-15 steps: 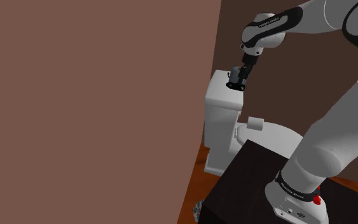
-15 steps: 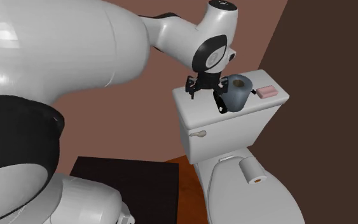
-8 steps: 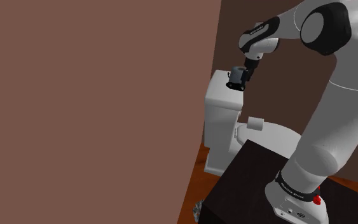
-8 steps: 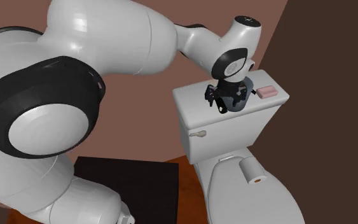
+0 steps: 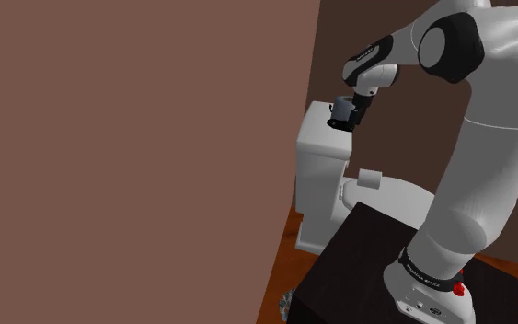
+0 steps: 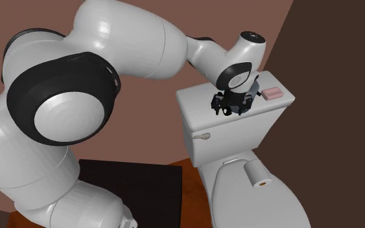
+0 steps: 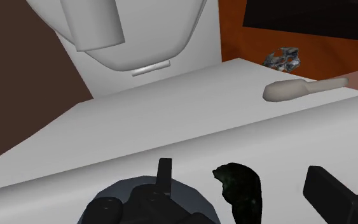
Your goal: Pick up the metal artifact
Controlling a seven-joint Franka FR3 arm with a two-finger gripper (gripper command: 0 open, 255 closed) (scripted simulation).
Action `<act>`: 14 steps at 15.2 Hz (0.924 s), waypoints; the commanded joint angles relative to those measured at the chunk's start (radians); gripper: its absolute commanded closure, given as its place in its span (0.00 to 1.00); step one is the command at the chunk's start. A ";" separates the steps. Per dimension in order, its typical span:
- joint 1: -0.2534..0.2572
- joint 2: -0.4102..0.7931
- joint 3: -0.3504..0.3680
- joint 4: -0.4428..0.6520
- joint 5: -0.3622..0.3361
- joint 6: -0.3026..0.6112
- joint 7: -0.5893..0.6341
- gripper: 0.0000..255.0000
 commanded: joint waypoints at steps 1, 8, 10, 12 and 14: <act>-0.001 0.008 0.003 -0.009 0.007 0.016 -0.004 0.00; -0.001 0.008 0.002 -0.010 0.007 0.016 -0.004 1.00; -0.001 0.008 0.002 -0.011 0.007 0.018 -0.004 1.00; -0.001 0.008 0.003 -0.009 0.007 0.016 -0.004 1.00; 0.002 -0.006 -0.001 0.003 -0.005 -0.007 0.004 1.00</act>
